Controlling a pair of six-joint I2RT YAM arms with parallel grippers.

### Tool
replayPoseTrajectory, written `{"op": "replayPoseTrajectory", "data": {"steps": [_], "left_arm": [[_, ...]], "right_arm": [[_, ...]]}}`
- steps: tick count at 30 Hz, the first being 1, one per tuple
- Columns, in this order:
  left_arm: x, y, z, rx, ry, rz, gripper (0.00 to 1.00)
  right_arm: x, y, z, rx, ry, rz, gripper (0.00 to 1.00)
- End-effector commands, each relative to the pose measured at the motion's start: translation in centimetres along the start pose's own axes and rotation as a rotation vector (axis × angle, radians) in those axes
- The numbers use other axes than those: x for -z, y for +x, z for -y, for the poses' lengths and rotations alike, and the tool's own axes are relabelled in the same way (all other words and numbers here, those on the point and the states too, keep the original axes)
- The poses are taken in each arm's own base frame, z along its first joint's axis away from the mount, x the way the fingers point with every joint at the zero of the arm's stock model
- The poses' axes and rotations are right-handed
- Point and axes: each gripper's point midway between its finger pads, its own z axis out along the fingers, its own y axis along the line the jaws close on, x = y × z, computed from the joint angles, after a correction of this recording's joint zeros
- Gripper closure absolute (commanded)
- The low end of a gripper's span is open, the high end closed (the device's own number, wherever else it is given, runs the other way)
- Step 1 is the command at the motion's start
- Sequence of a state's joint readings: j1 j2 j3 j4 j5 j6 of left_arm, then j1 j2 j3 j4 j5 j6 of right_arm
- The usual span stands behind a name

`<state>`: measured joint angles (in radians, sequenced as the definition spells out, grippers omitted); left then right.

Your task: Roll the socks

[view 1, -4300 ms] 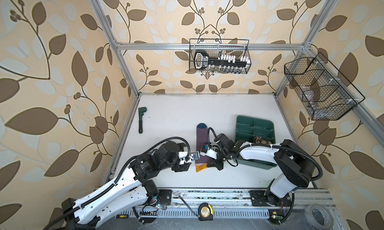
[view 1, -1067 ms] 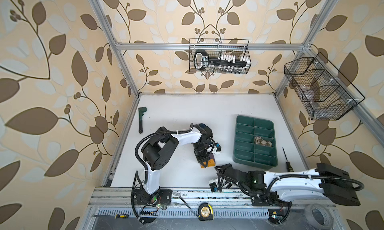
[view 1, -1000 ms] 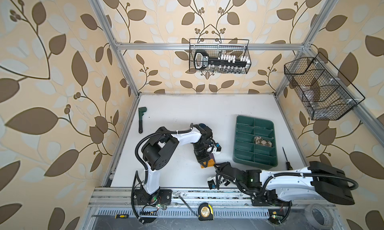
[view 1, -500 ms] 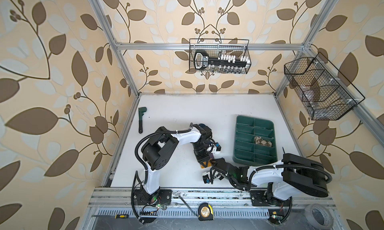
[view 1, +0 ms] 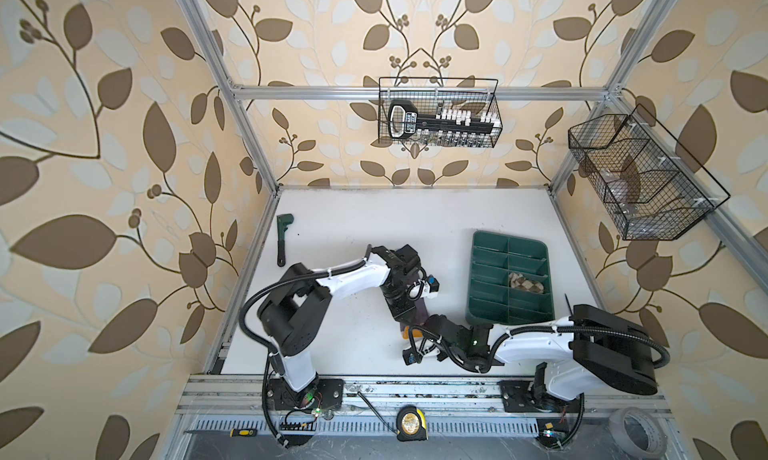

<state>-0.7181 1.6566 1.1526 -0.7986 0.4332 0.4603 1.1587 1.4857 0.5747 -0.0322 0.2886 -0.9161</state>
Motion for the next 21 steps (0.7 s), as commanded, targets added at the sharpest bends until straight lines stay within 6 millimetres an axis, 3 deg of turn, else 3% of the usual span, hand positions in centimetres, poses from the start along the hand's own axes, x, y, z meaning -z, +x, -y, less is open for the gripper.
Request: {"op": "replayPoseTrajectory", "data": {"steps": [1,6,9,12,16,19,21], "left_arm": [[4.7,-1.2,-1.8,-0.018,-0.198,0.144,0.71],[12.4,-0.7,-2.6,-0.046,-0.506,0.335,0.65],[16.7,0.4,-0.9,-0.100,-0.605,0.430,0.49],[18.4,2.7,2.2,-0.210,-0.567,0.404,0.51],[19.8,4.5,4.5,-0.248,-0.557,0.370,0.54],[19.2,4.4,6.0,-0.325,-0.569,0.351,0.54],[17.5,4.1,6.2,-0.412,-0.634,0.309,0.54]], "right_arm": [[1.7,1.2,-4.5,-0.073,-0.278,-0.020,1.00],[2.6,0.7,-5.3,-0.160,-0.436,0.011,1.00],[2.3,0.7,-5.6,-0.211,-0.533,-0.007,1.00],[2.1,0.8,-5.9,-0.262,-0.623,-0.029,1.00],[1.8,0.7,-5.4,-0.344,-0.702,-0.020,1.00],[1.2,0.9,-5.1,-0.406,-0.761,-0.018,1.00],[0.6,1.1,-4.9,-0.447,-0.794,-0.022,1.00]]}}
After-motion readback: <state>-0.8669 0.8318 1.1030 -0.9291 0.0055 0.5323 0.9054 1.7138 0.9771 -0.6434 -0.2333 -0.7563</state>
